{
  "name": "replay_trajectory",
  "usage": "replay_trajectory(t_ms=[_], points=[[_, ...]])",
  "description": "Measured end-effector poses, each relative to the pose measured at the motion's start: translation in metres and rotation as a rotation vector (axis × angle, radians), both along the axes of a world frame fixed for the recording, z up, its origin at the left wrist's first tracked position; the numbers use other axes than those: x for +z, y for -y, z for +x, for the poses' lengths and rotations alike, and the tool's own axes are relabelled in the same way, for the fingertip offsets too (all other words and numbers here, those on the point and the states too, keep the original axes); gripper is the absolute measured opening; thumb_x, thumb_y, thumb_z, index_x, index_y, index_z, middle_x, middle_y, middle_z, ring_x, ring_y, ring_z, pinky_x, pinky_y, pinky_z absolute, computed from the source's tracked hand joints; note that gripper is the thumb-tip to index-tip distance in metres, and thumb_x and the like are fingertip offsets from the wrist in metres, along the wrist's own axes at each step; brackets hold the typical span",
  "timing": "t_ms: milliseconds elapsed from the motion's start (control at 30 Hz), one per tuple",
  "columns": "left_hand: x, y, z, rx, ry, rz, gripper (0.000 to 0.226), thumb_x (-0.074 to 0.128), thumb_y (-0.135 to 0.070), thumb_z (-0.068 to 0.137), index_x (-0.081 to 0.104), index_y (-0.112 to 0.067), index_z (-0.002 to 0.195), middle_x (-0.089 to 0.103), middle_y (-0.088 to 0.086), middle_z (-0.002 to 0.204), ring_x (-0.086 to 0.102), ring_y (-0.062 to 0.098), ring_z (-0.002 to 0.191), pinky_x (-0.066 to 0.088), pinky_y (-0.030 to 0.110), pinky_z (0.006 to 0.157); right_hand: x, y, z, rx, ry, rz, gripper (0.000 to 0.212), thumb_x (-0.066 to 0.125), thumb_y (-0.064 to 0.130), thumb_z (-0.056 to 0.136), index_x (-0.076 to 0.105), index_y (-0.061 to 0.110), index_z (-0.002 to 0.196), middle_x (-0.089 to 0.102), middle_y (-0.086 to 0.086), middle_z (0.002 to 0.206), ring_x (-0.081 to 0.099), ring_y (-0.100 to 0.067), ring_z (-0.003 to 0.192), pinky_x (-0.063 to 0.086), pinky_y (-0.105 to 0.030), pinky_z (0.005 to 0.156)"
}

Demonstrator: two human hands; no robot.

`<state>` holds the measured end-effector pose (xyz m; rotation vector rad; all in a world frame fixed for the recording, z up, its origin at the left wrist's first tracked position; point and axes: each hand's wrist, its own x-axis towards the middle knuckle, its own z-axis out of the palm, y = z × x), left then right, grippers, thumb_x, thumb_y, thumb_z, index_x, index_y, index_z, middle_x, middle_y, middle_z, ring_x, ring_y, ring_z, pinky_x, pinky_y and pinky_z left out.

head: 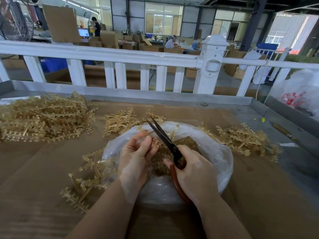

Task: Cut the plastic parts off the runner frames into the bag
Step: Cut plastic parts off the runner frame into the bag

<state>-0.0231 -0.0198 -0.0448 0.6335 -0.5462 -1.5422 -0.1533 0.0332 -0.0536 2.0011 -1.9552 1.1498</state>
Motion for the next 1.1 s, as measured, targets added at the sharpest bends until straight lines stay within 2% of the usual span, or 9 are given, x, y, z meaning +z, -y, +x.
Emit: replay_trajectory(t_ms=[67, 233, 400, 500, 567, 700, 800, 967, 1100], points=[[-0.0001, -0.0004, 0.0011, 0.047, 0.006, -0.01, 0.024, 0.06, 0.0, 0.082, 0.056, -0.016, 0.099, 0.064, 0.01, 0.077, 0.065, 0.012, 0.06, 0.054, 0.017, 0.051, -0.0007, 0.0004, 0.0004, -0.001, -0.009, 0.018, 0.028, 0.065, 0.048, 0.082, 0.064, 0.028, 0.102, 0.064, 0.012, 0.08, 0.058, -0.005, 0.076, 0.04, -0.014, 0.066], [0.0019, 0.0, 0.002, 0.006, -0.014, -0.011, 0.024, 0.055, 0.007, 0.085, 0.061, -0.008, 0.102, 0.07, 0.007, 0.077, 0.07, 0.011, 0.065, 0.056, 0.017, 0.056, -0.0022, 0.0015, -0.0003, -0.002, -0.015, 0.038, 0.03, 0.063, 0.052, 0.082, 0.062, 0.029, 0.101, 0.062, 0.012, 0.079, 0.057, -0.006, 0.074, 0.043, -0.017, 0.065], [0.0011, 0.0017, 0.0021, 0.014, -0.041, 0.013, 0.024, 0.053, 0.008, 0.087, 0.06, -0.006, 0.105, 0.067, 0.01, 0.084, 0.07, 0.012, 0.067, 0.056, 0.016, 0.058, -0.001, 0.0004, -0.0012, 0.01, 0.006, 0.04, 0.035, 0.06, 0.057, 0.081, 0.062, 0.029, 0.102, 0.063, 0.011, 0.081, 0.058, -0.006, 0.076, 0.044, -0.017, 0.067], [-0.0007, 0.0018, 0.0024, 0.062, -0.033, 0.032, 0.026, 0.053, 0.008, 0.087, 0.058, -0.015, 0.096, 0.066, 0.006, 0.074, 0.067, 0.01, 0.061, 0.055, 0.017, 0.054, -0.0002, -0.0013, -0.0018, 0.023, -0.001, 0.046, 0.039, 0.054, 0.06, 0.08, 0.062, 0.029, 0.102, 0.064, 0.012, 0.082, 0.058, -0.006, 0.078, 0.045, -0.018, 0.069], [-0.0009, 0.0016, 0.0024, 0.064, -0.01, 0.018, 0.023, 0.052, 0.008, 0.087, 0.058, -0.014, 0.086, 0.064, 0.004, 0.071, 0.065, 0.007, 0.057, 0.055, 0.016, 0.054, -0.0003, -0.0019, -0.002, 0.03, -0.016, 0.066, 0.04, 0.051, 0.062, 0.081, 0.061, 0.031, 0.103, 0.063, 0.013, 0.083, 0.057, -0.004, 0.079, 0.042, -0.016, 0.069], [-0.0003, 0.0014, 0.001, 0.023, 0.011, 0.011, 0.02, 0.05, 0.009, 0.088, 0.065, -0.004, 0.091, 0.07, 0.008, 0.087, 0.07, 0.011, 0.071, 0.057, 0.018, 0.062, -0.0005, -0.0014, -0.0015, 0.031, -0.026, 0.081, 0.041, 0.048, 0.064, 0.08, 0.06, 0.032, 0.103, 0.062, 0.013, 0.083, 0.055, -0.004, 0.079, 0.041, -0.016, 0.069], [-0.0006, 0.0001, 0.0001, 0.031, 0.046, -0.015, 0.029, 0.052, 0.015, 0.082, 0.066, -0.005, 0.097, 0.07, 0.01, 0.092, 0.07, 0.014, 0.076, 0.058, 0.021, 0.068, -0.0001, -0.0019, -0.0018, 0.025, -0.015, 0.066, 0.038, 0.051, 0.063, 0.08, 0.06, 0.031, 0.1, 0.061, 0.012, 0.081, 0.056, -0.006, 0.077, 0.041, -0.018, 0.067], [0.0001, 0.002, -0.0005, 0.085, 0.041, -0.038, 0.032, 0.05, 0.017, 0.082, 0.066, -0.007, 0.096, 0.073, 0.003, 0.077, 0.071, 0.01, 0.07, 0.055, 0.017, 0.06, 0.0006, -0.0027, -0.0022, 0.04, -0.008, 0.048, 0.039, 0.049, 0.063, 0.078, 0.06, 0.032, 0.099, 0.061, 0.013, 0.08, 0.056, -0.006, 0.077, 0.043, -0.019, 0.067], [-0.0015, 0.0043, 0.0019, 0.107, 0.017, -0.033, 0.031, 0.051, 0.016, 0.084, 0.066, -0.008, 0.097, 0.073, 0.001, 0.076, 0.07, 0.007, 0.069, 0.055, 0.015, 0.059, 0.0006, -0.0034, -0.0007, 0.046, -0.016, 0.045, 0.038, 0.056, 0.059, 0.08, 0.062, 0.03, 0.103, 0.063, 0.011, 0.083, 0.059, -0.01, 0.08, 0.048, -0.022, 0.07]])
